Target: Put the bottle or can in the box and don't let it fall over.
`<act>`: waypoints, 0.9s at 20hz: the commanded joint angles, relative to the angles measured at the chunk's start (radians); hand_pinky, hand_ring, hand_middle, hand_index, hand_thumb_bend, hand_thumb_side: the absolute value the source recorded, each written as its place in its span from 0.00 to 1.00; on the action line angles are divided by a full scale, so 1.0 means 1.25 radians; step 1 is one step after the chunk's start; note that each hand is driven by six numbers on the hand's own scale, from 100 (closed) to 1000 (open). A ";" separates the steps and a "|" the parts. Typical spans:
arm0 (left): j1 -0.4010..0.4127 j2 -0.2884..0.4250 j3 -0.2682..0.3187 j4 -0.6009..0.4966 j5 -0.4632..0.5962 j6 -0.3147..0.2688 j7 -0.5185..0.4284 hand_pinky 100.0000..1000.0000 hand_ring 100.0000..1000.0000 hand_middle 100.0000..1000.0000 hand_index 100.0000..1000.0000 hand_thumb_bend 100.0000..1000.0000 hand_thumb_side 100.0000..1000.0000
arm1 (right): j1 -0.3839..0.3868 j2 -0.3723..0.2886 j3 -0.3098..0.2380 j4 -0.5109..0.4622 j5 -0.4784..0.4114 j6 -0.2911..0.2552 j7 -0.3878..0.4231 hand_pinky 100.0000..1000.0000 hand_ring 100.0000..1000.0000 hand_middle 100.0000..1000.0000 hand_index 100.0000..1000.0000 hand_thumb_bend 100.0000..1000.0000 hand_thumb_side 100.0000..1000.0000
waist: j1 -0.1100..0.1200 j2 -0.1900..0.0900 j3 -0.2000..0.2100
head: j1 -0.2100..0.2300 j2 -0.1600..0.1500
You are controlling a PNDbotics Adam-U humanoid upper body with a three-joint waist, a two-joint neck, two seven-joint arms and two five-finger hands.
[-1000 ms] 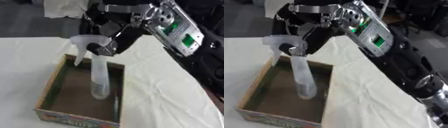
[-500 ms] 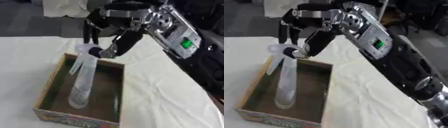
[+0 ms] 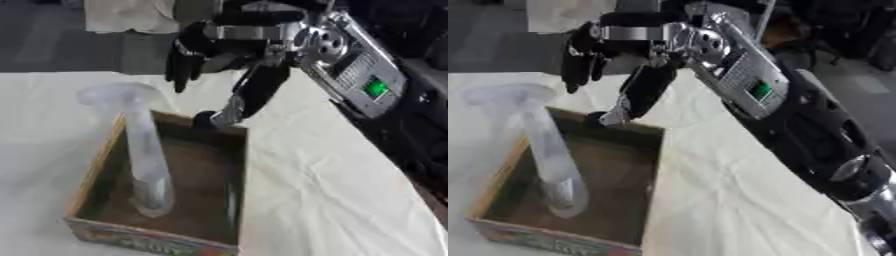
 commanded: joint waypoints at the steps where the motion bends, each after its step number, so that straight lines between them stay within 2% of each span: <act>1: -0.009 0.011 0.004 -0.012 0.001 -0.001 0.000 0.64 0.80 0.83 0.71 0.13 0.82 | -0.018 -0.015 -0.017 -0.012 0.005 -0.008 -0.006 0.72 0.75 0.72 0.61 0.37 0.02 | 0.004 -0.012 -0.001 | 0.002 -0.001; 16: -0.007 0.010 0.006 -0.012 0.001 -0.001 0.001 0.64 0.80 0.83 0.71 0.13 0.82 | -0.016 -0.016 -0.051 -0.032 -0.020 0.002 -0.054 0.71 0.75 0.72 0.61 0.36 0.01 | 0.002 -0.015 -0.001 | 0.003 -0.001; 18: -0.006 0.014 0.008 -0.012 0.000 -0.003 0.002 0.64 0.80 0.83 0.71 0.13 0.82 | -0.017 -0.024 -0.077 -0.039 -0.030 0.002 -0.074 0.71 0.74 0.72 0.61 0.35 0.05 | 0.004 -0.018 -0.004 | -0.001 0.001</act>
